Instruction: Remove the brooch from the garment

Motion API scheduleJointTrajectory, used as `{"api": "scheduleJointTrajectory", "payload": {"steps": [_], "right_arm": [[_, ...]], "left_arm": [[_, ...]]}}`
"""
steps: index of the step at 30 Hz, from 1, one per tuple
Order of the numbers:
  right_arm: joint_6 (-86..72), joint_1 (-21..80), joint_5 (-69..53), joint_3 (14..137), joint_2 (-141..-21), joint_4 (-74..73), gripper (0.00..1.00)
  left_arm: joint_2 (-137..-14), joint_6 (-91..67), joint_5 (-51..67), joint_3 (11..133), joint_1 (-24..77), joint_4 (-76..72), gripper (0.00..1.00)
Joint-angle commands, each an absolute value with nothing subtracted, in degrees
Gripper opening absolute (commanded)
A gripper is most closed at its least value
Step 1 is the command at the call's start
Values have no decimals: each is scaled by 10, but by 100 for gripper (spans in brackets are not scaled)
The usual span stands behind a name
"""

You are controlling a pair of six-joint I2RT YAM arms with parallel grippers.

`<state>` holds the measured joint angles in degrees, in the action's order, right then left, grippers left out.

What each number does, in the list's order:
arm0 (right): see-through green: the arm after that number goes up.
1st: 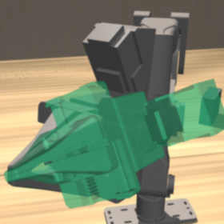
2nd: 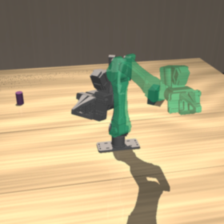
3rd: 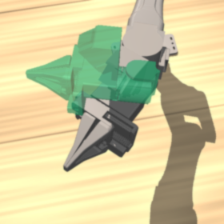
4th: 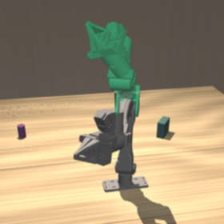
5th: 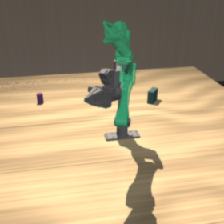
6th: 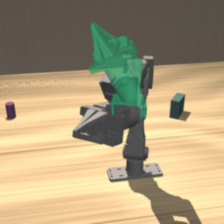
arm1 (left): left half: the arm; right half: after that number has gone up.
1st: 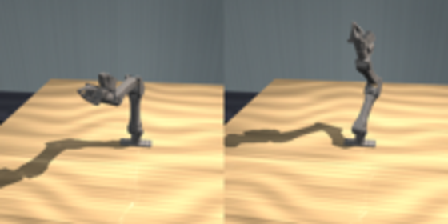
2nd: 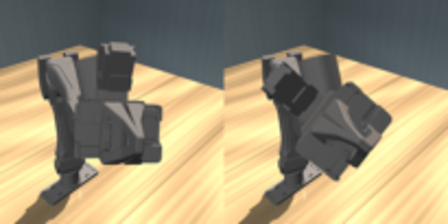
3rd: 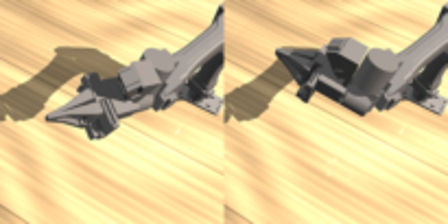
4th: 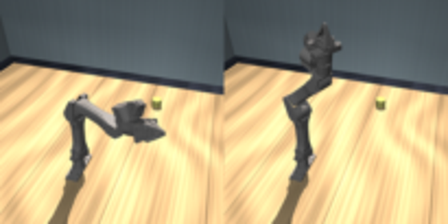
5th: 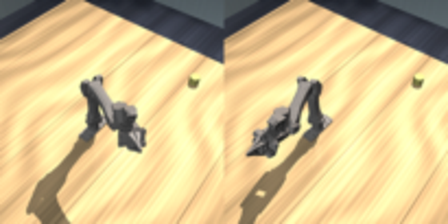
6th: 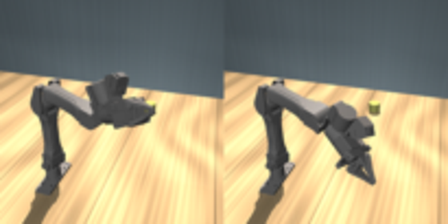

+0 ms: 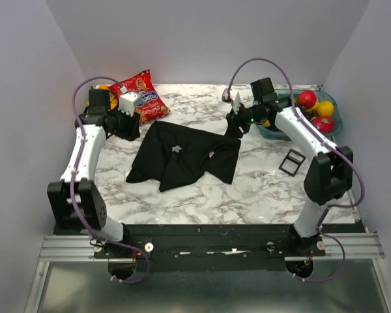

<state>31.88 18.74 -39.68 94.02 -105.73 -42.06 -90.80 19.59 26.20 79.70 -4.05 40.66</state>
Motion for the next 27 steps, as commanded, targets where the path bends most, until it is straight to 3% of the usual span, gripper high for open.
{"api": "scheduleJointTrajectory", "payload": {"steps": [1, 6, 13, 24, 25, 27], "right_arm": [[487, 272, -395, 821, -964, -392, 55], [597, 391, -345, 722, -956, -297, 55], [621, 454, -343, 802, -1077, -289, 52], [704, 508, -319, 842, -1180, -334, 56], [701, 509, -315, 845, -1186, -334, 55], [688, 513, -297, 857, -1201, -328, 22]], "left_arm": [[-817, 314, 295, 672, -40, 475, 55], [-794, 356, 256, 611, -40, 508, 53], [-786, 320, 258, 615, -41, 535, 52], [-788, 281, 252, 636, -47, 585, 52], [-788, 281, 252, 632, -47, 584, 52], [-786, 283, 255, 621, -47, 577, 52]]}}
